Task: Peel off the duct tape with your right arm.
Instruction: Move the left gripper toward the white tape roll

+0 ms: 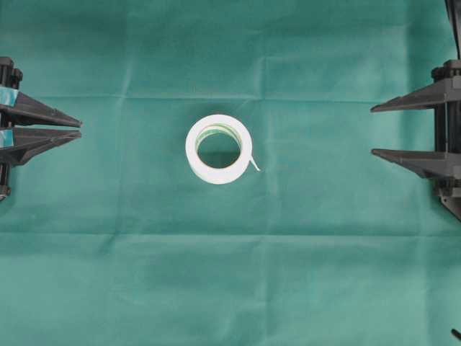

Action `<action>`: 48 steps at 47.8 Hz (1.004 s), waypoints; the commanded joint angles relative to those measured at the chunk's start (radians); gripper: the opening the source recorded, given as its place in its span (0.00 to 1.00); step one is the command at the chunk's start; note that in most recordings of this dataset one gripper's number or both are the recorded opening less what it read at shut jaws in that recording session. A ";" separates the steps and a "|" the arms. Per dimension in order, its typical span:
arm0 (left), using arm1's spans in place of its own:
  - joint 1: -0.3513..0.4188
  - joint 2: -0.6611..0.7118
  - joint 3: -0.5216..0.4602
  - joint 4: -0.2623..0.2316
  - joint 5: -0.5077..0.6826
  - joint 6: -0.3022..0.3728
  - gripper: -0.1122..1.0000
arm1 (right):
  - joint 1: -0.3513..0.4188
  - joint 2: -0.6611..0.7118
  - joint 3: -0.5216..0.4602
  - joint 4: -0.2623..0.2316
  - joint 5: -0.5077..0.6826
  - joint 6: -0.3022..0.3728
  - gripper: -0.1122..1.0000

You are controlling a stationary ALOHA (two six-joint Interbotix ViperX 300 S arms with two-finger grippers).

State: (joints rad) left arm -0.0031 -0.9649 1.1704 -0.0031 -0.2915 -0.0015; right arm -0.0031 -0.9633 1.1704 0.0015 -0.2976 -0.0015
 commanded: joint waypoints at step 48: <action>-0.034 0.091 -0.002 -0.012 -0.020 -0.003 0.92 | -0.006 0.048 0.046 -0.005 -0.067 0.008 0.57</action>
State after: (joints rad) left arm -0.0337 -0.8866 1.1980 -0.0123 -0.2991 -0.0061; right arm -0.0077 -0.9235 1.2303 0.0000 -0.3528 0.0046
